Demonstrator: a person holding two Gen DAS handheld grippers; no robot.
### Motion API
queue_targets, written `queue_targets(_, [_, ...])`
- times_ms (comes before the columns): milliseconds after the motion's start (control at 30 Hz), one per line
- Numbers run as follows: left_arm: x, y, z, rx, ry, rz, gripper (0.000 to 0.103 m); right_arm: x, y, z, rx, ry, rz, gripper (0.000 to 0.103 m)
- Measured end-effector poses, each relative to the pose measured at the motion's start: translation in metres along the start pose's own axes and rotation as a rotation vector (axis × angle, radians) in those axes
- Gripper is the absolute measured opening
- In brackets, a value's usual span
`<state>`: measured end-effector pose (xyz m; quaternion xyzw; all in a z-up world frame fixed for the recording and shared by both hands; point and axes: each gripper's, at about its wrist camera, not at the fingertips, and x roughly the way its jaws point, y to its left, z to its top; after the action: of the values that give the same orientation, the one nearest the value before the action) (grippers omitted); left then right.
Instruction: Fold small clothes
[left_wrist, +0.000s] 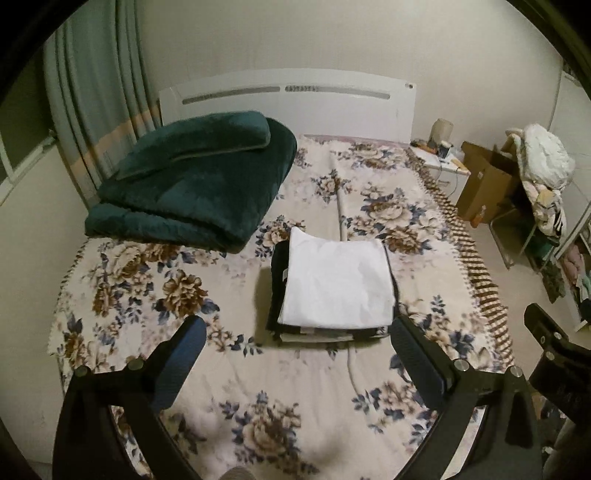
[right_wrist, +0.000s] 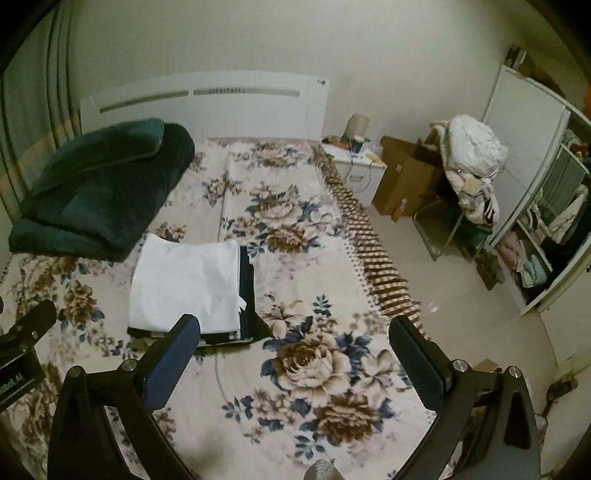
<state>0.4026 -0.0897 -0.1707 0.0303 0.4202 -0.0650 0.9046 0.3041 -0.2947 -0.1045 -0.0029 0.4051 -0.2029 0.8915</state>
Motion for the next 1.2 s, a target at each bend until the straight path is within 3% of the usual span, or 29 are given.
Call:
queue_targets(267, [-0.092,-0.003,-0.014,-0.006,-0.061,-0.004,0.102,-0.131,-0.027,-0.012,0.002,-0.120,0.013,0.103])
queue_targets(533, [-0.152,0.004,-0.029,-0.013,-0.113,0.010,0.102,-0.212,-0.044,-0.031,0.010,-0.180,0.032,0.103])
queue_targets(1033, [-0.185,0.005,-0.049,-0.022,-0.147,0.023,0.102,-0.256,-0.055,-0.044,0.010,-0.197,0.081,0.103])
queue_targets(1200, [-0.193,0.003,-0.049,-0.017,-0.149,0.025,0.103,-0.247,-0.056,-0.038,0.003,-0.181,0.104,0.103])
